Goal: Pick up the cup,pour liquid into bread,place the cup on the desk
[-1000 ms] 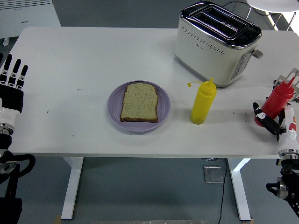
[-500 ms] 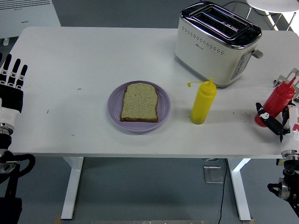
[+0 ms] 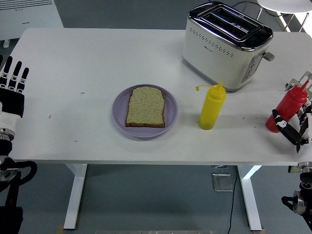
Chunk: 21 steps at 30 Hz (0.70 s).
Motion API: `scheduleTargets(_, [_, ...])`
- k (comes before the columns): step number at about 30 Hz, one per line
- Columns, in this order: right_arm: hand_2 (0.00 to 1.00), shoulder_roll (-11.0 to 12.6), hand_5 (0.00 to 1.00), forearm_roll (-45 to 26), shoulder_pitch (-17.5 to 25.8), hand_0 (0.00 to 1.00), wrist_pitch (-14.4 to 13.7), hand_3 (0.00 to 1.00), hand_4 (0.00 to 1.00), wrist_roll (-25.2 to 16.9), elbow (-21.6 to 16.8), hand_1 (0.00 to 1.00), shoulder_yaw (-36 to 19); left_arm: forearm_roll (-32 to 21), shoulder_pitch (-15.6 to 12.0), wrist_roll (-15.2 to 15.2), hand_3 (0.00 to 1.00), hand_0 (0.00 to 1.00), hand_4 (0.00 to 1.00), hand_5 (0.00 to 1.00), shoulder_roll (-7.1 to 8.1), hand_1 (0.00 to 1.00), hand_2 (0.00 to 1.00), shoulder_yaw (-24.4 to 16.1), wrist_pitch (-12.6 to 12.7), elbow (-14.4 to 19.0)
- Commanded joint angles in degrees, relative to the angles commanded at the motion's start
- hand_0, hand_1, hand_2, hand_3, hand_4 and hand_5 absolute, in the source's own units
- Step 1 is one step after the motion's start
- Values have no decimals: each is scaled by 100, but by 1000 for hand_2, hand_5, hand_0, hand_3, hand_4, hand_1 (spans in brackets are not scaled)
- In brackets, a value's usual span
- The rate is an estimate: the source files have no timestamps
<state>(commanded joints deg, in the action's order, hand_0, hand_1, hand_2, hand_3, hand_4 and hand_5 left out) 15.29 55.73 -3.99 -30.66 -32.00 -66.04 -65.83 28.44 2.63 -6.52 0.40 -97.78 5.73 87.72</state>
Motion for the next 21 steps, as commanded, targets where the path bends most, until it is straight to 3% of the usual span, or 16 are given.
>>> scheduleTargets(7, [981,-40,279,270,206,969,-47,998,864,56,-343,854,-195,1,-10,0,723,802,474,998,3,774,801,29,5,11])
scheduleTargets(21, [981,-65,276,389,329,970,-87,998,864,99,-674,860,-673,9,-16,-1,720,802,473,998,15,775,799,26,6,16])
